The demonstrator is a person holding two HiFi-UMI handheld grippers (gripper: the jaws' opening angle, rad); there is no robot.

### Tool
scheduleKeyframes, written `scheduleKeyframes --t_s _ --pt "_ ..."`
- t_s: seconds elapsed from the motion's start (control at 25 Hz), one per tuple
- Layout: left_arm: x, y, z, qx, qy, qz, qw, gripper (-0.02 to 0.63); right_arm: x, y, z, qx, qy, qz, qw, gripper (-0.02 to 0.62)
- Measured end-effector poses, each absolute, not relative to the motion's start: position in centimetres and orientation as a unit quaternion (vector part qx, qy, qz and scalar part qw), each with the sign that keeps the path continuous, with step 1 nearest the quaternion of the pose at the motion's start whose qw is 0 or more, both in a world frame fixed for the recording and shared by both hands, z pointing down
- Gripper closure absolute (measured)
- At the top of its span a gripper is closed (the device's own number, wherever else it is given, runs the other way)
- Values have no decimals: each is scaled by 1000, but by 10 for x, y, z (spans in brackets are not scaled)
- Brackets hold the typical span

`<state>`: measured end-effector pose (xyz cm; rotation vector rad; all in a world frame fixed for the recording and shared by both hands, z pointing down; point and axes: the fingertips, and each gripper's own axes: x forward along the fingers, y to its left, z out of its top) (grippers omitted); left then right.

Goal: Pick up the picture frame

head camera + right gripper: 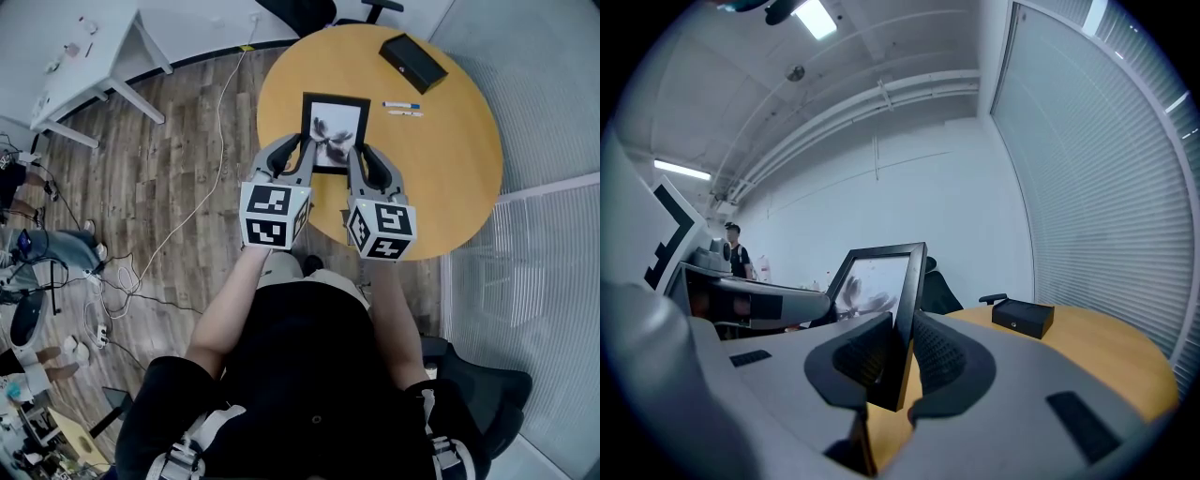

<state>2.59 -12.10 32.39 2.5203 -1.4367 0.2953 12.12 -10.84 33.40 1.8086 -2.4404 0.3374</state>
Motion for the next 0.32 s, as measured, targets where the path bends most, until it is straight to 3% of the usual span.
scheduleKeyframes --t_s 0.32 --pt "31 -120 329 858 -489 107 116 520 126 -108 339 591 -797 116 43 509"
